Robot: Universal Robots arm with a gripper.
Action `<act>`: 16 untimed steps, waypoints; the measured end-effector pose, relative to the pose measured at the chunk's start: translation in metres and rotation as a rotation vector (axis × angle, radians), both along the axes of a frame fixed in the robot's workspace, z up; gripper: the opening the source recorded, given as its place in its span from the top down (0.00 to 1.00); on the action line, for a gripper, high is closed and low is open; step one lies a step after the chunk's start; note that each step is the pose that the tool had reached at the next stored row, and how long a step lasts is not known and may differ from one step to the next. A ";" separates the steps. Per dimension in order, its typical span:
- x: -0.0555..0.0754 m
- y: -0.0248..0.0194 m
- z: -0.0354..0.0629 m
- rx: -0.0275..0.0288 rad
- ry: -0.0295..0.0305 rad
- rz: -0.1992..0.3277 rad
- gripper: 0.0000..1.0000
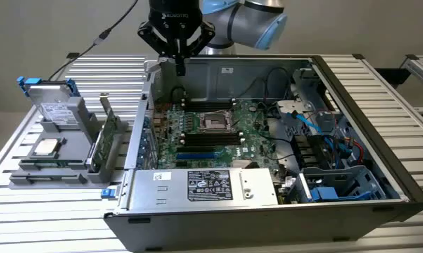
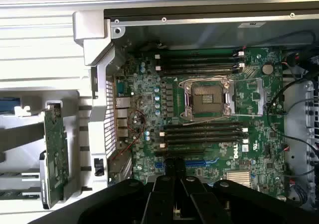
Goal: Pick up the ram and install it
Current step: 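Reach for the ram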
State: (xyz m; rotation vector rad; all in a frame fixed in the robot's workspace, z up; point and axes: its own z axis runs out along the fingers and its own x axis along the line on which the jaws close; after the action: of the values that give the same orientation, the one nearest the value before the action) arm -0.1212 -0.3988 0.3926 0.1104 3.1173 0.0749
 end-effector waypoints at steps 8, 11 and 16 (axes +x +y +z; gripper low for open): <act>0.000 0.0000 0.0000 0.0000 0.0000 0.000 0.90; -0.006 0.0000 0.0002 -0.0004 -0.0003 0.000 0.90; -0.028 0.0000 0.0000 0.0000 -0.0005 0.001 0.90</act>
State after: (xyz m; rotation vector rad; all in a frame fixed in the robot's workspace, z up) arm -0.1491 -0.3988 0.3926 0.1088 3.1169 0.0749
